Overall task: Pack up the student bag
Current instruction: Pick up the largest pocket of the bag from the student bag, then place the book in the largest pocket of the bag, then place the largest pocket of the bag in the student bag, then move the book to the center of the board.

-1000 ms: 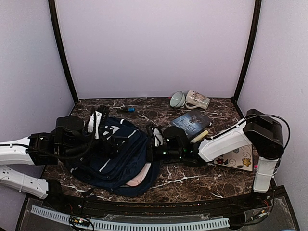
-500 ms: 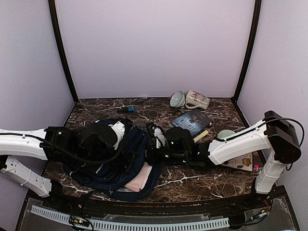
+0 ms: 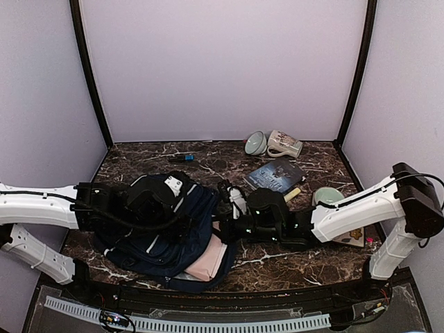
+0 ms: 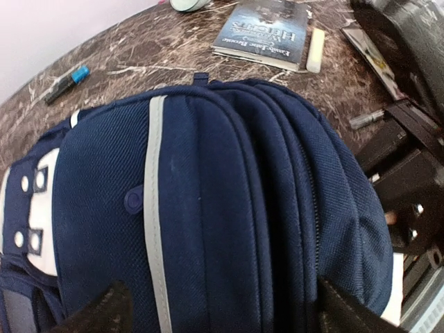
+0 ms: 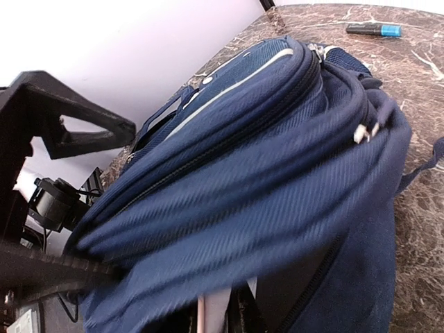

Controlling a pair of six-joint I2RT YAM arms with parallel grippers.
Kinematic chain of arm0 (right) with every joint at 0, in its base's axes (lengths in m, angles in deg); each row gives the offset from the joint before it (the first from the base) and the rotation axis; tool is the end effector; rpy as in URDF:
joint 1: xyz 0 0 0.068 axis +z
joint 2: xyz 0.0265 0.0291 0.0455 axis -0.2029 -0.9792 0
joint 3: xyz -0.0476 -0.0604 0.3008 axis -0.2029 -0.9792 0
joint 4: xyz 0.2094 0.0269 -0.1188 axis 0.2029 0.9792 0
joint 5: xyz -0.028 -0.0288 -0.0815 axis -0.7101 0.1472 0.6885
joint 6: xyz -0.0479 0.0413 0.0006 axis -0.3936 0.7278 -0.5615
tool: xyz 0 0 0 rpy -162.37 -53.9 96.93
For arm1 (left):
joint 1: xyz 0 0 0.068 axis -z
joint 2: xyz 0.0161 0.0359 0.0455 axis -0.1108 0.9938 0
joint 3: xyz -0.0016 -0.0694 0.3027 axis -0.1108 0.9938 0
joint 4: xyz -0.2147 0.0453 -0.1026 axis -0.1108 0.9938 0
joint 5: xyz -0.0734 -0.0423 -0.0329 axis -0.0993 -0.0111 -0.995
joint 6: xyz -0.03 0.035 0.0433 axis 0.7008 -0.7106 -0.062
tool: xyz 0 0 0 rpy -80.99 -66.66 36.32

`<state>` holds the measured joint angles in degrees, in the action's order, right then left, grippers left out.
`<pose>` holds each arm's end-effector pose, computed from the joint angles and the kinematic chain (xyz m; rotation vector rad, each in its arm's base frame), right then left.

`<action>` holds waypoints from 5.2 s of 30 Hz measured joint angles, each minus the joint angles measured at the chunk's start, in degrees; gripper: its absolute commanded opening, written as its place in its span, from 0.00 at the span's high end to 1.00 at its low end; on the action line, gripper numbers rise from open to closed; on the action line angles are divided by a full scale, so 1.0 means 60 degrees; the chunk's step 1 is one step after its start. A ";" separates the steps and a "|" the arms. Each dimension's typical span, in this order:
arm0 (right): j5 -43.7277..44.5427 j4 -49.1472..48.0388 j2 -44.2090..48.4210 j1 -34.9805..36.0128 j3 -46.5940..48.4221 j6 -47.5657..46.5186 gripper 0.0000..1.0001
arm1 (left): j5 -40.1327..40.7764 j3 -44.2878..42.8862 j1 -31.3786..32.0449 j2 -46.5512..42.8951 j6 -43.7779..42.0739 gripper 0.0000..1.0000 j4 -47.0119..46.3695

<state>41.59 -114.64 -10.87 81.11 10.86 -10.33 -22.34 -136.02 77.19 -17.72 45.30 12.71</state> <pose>0.1280 0.3349 0.2569 -0.5750 2.0102 1.1615 0.0993 -0.2131 0.3170 0.6141 2.1650 -0.3169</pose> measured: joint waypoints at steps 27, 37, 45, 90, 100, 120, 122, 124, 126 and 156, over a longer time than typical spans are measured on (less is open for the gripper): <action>0.2269 0.1311 0.3683 -0.0091 -0.1770 0.0197 1.00 | -0.0357 -0.0849 0.0503 0.0623 -0.6364 1.00 -0.3625; 0.3340 0.0273 0.1891 -0.0787 -0.1421 0.1147 1.00 | -0.1228 -0.0667 0.0492 0.0397 -0.6521 1.00 -0.4014; 0.4288 -0.1410 0.0244 -0.1071 -0.1279 0.1927 1.00 | -0.1341 -0.0667 0.0488 0.0397 -0.6572 1.00 -0.4051; 0.2969 0.4637 0.4648 -0.4506 -0.1628 -0.0164 0.00 | 0.1887 0.1402 0.0670 -0.1716 -0.1891 1.00 -0.1727; 0.0685 0.4568 0.3034 -0.7322 -0.0481 -0.0474 0.00 | 0.1239 0.1239 0.0659 -0.1377 -0.0809 0.11 -0.0674; -0.0834 0.5894 -0.1636 -0.9435 0.3712 -0.0135 0.00 | -0.4040 -0.4160 -0.3712 0.4634 -0.2076 0.08 -0.3366; -0.0765 0.6058 -0.1876 -0.9460 0.3861 -0.0135 0.00 | -0.4809 -0.4838 -0.4113 0.5504 -0.2011 0.08 -0.3388; -0.0681 0.6288 -0.2116 -0.9479 0.4007 -0.0138 0.00 | -0.5588 -0.5657 -0.4517 0.6441 -0.1865 0.08 -0.3388; -0.0623 0.6590 -0.2459 -0.9515 0.4317 -0.0178 0.00 | -0.6262 -0.6481 -0.4881 0.7395 -0.1730 0.08 -0.3421; -0.1953 0.7894 -0.4721 -0.8542 0.6597 -0.0896 0.00 | -0.9413 -0.8120 -0.5854 1.1151 -0.0714 0.29 -0.3993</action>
<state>29.87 -67.28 -39.19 29.86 50.44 -15.70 -78.82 -184.74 42.06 49.19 41.02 -11.25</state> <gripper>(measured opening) 0.999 0.759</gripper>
